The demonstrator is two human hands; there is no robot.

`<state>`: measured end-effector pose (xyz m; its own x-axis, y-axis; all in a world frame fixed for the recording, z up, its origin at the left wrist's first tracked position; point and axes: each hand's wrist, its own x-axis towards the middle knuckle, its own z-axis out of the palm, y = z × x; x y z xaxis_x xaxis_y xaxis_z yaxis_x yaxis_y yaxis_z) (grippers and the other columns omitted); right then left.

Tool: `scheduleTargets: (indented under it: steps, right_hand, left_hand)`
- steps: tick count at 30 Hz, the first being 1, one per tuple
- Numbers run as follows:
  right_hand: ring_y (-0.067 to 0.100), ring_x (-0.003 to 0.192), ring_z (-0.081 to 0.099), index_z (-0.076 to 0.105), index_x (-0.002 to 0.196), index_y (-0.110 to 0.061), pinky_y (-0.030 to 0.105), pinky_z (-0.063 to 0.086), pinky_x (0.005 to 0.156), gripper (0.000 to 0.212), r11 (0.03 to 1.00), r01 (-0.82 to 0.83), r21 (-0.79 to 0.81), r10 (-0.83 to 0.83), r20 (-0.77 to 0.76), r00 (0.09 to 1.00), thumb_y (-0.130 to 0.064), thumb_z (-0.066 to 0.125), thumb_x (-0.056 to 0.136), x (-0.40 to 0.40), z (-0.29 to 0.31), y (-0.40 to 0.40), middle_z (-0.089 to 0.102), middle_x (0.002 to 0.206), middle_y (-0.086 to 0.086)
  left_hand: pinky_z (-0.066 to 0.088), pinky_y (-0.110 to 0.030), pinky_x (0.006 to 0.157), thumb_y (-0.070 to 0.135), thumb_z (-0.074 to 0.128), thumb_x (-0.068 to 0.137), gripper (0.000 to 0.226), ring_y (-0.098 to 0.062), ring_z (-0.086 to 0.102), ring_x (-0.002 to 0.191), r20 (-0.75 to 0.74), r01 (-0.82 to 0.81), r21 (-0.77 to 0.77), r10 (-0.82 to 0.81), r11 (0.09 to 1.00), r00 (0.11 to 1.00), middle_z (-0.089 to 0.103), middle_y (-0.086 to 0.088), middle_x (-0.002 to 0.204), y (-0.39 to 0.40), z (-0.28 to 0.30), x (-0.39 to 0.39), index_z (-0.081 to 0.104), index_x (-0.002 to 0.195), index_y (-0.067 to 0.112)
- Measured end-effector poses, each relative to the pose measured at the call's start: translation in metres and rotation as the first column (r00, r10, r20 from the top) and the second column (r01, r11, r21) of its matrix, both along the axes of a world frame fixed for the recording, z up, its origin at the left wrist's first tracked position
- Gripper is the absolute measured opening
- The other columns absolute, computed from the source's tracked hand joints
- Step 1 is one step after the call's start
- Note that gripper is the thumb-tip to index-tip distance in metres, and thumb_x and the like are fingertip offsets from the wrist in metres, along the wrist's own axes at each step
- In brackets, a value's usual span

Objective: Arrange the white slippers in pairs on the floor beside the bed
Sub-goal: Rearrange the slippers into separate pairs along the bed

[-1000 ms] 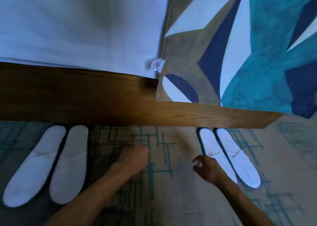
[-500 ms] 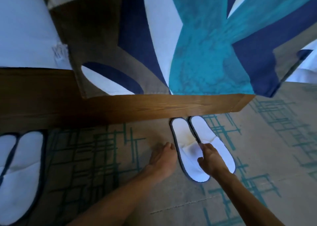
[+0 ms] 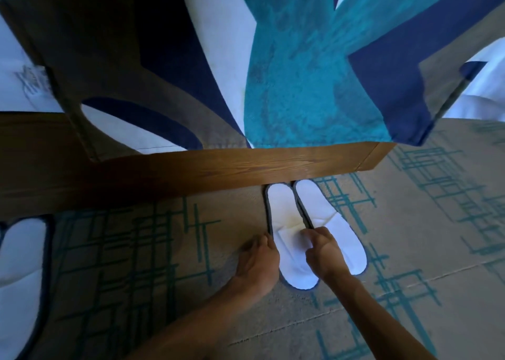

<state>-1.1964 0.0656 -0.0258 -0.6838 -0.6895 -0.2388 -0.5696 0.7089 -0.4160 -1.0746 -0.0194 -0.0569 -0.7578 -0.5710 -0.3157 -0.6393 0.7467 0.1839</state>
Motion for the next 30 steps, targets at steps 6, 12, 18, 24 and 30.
scheduleTargets:
  steps: [6,12,18,24,30]
  right_hand:
    - [0.034,0.108,0.053,0.049,0.13,-0.011,0.036,0.047,0.095,0.055,0.996,0.067,-0.066,-0.065,0.035,0.997,0.002,0.051,0.077,0.005,-0.005,-0.001,0.059,0.118,0.015]
    - [0.036,0.121,0.046,0.044,0.135,-0.009,0.036,0.039,0.106,0.061,0.998,0.031,-0.05,-0.029,0.035,0.999,0.0,0.049,0.075,0.018,-0.016,-0.003,0.051,0.13,0.016]
    - [0.031,0.128,0.042,0.049,0.131,-0.009,0.027,0.029,0.111,0.05,0.998,0.038,-0.041,-0.034,0.095,0.995,-0.001,0.047,0.081,0.032,-0.016,-0.017,0.044,0.14,0.01]
    - [0.033,0.124,0.044,0.05,0.129,-0.006,0.031,0.033,0.11,0.048,0.999,0.006,-0.051,-0.001,0.113,0.994,0.002,0.046,0.082,0.044,-0.02,-0.024,0.045,0.136,0.011]
    - [0.03,0.129,0.038,0.046,0.133,-0.01,0.038,0.031,0.115,0.048,0.999,0.016,-0.048,-0.008,0.168,0.986,-0.002,0.047,0.085,0.052,-0.021,-0.025,0.038,0.141,0.007]
  left_hand:
    - [0.046,-0.04,0.097,0.017,0.061,0.09,0.072,-0.036,0.041,0.125,0.06,0.026,-0.043,-0.023,0.999,0.998,0.036,-0.024,0.139,0.002,0.005,0.006,0.019,0.143,-0.008]
    - [0.044,-0.039,0.099,0.021,0.066,0.086,0.081,-0.033,0.041,0.127,0.076,-0.005,-0.068,0.01,0.998,0.997,0.035,-0.023,0.143,-0.002,0.007,0.018,0.017,0.144,-0.006]
    - [0.04,-0.038,0.105,0.032,0.07,0.082,0.095,-0.032,0.037,0.133,0.071,-0.077,-0.06,0.081,0.995,0.994,0.03,-0.021,0.149,-0.005,0.004,0.037,0.01,0.147,-0.002]
    - [0.042,-0.039,0.103,0.034,0.068,0.084,0.092,-0.033,0.039,0.131,0.099,-0.08,-0.09,0.089,0.993,0.991,0.033,-0.022,0.147,-0.009,0.003,0.05,0.012,0.147,-0.003]
    - [0.044,-0.038,0.102,0.033,0.067,0.085,0.089,-0.032,0.04,0.131,0.114,-0.091,-0.089,0.1,0.992,0.988,0.033,-0.021,0.147,-0.01,0.004,0.057,0.013,0.147,-0.003]
